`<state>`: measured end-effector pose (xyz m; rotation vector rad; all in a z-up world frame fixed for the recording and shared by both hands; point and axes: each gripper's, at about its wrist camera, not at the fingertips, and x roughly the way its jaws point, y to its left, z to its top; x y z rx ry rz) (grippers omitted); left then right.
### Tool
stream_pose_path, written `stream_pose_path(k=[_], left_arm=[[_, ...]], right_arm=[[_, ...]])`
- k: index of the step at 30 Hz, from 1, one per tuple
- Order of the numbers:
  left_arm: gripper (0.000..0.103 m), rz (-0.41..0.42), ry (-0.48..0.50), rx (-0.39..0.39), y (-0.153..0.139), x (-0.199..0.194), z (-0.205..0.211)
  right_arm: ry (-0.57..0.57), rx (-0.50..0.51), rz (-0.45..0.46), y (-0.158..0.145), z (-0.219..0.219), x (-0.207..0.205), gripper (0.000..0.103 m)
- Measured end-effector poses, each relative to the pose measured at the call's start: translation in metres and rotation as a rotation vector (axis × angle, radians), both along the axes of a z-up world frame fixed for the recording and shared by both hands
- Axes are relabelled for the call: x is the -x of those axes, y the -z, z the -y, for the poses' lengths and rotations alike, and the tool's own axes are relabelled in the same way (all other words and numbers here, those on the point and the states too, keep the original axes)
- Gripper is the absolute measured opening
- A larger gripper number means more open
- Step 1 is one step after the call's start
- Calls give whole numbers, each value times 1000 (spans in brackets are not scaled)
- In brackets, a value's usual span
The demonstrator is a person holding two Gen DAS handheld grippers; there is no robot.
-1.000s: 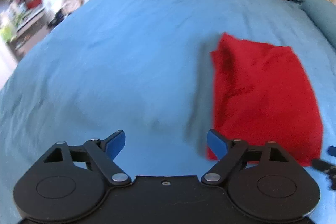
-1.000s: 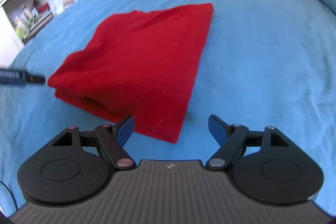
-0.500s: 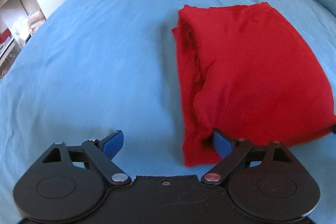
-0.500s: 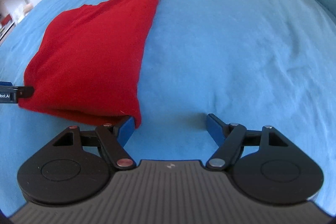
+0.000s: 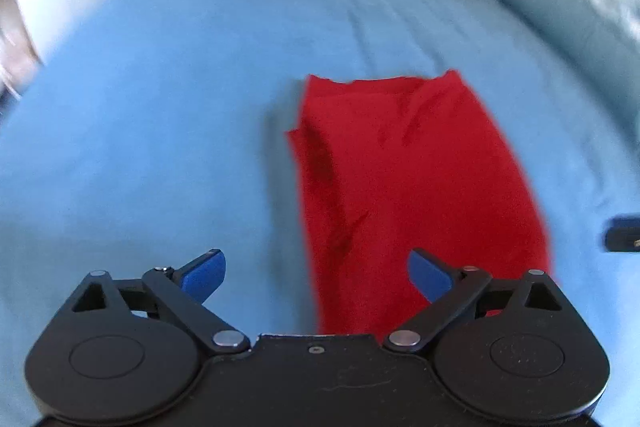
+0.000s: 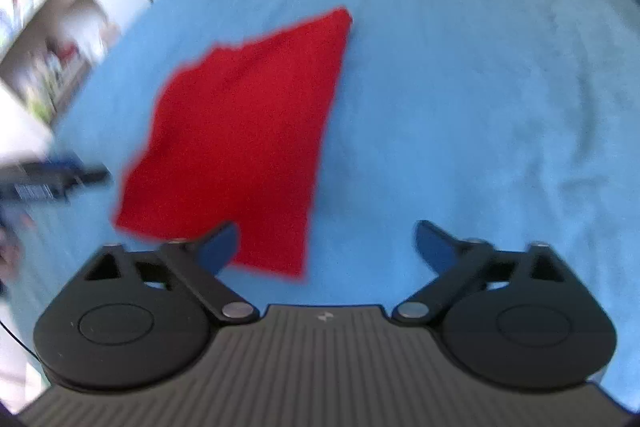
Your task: Fold small clothes
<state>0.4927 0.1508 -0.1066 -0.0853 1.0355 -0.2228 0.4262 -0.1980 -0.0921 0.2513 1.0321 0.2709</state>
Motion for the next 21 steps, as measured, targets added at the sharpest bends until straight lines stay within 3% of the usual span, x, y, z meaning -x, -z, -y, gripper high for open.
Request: stream_pose_path(k=[3,6,10,12,14,16,17,18,21], left_arm=[[97,-57,-59,149,19,-33,-10],[88,-78,-71,137,38,-54,-5],[84,-106,-49,175,55,-68,1],[84,-111,-49,184,62,-70,4],[83,-101,-52,188,63,-72,5],[70,-91,-44,196,62,-69,4],[49,-96,-34,223,62,-67,4],[36,-108,-31,257,62,-64,3],[28,-95,-30,222,53,-61,13]], right_arm=[[45,-151,-77,14,2,-37,103],[86,-224,-117,36,-5,-66,103],[114,-287,-126,56,-10,-92,103],[107,-302,-137,63,-13,-99,86],[91,-288,-145,69,-18,-108,78],[83,-288,-137,70,-25,-107,72],[86,-283,-134,70,-27,-105,64],[84,-272,-124,69,-30,-105,53],[73,-244,-95,66,-35,-107,42]])
